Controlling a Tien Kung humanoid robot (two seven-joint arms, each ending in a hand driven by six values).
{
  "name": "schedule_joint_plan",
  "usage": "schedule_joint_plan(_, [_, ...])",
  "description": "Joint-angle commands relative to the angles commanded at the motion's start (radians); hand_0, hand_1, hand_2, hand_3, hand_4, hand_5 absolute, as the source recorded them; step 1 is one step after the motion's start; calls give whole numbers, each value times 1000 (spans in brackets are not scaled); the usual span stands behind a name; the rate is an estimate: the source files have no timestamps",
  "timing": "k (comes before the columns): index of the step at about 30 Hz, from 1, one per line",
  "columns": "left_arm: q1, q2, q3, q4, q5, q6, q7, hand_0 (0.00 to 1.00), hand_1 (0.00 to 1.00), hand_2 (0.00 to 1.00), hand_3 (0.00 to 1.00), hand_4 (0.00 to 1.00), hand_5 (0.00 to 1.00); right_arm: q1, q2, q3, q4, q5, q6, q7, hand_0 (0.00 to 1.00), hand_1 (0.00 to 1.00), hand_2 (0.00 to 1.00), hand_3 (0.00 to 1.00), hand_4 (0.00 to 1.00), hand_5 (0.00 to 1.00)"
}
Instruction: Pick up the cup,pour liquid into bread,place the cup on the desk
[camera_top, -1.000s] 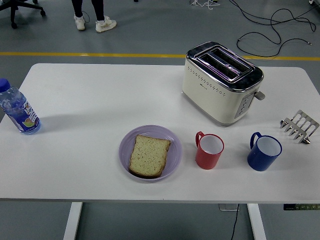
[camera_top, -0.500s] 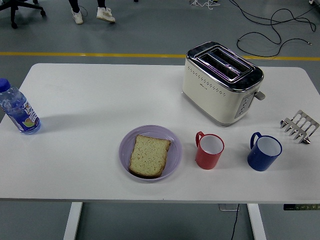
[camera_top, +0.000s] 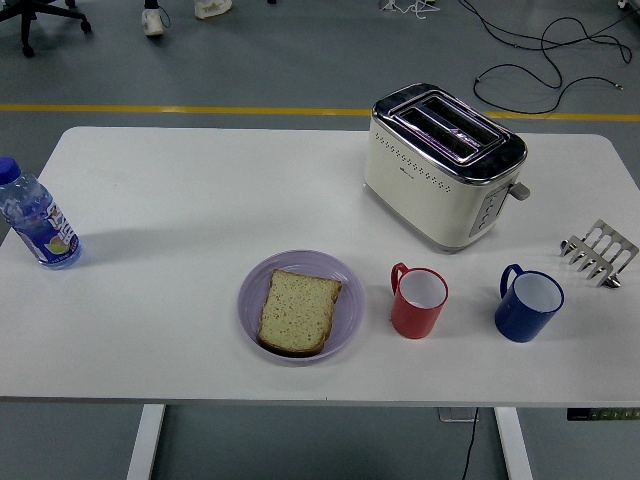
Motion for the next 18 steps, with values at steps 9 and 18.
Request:
schedule_joint_plan(9, [15,0,-5,0,14,1,2,664,710,734,638,395,939,-20,5,0,-1,4,-1,1,649,621,655,609,497,197])
schedule_joint_plan(18, [15,0,11,0,-1,3,2,664,710,733,637,394,939,-18,9,17,2,8,1,2,649,619,654,608,494,198])
